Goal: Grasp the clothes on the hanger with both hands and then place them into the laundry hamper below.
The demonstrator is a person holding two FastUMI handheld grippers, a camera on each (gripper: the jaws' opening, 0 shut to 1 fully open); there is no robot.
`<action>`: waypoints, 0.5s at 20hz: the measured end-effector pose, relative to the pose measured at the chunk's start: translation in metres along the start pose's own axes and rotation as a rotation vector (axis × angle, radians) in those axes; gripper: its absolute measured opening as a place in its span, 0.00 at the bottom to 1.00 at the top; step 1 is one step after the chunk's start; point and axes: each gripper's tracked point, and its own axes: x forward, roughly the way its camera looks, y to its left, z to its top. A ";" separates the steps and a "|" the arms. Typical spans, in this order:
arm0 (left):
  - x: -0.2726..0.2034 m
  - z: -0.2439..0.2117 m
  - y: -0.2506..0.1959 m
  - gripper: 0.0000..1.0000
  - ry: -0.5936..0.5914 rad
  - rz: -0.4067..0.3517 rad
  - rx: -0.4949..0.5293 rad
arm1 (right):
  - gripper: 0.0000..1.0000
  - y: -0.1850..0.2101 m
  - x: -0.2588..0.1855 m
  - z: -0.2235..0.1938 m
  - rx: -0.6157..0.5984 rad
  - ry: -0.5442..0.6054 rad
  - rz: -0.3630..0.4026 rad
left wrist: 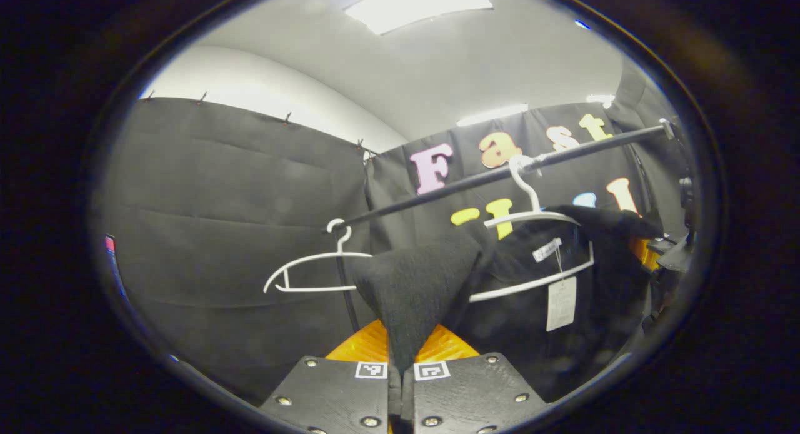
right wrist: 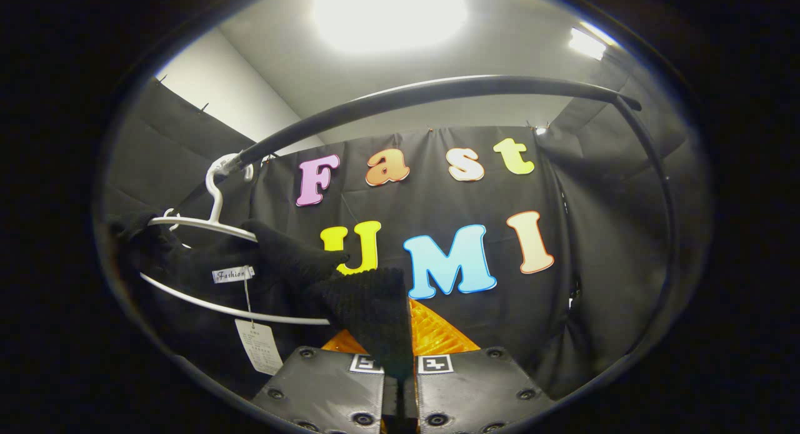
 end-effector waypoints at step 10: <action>0.036 0.036 0.067 0.02 -0.038 0.071 -0.014 | 0.07 -0.021 0.040 0.017 0.004 -0.045 -0.041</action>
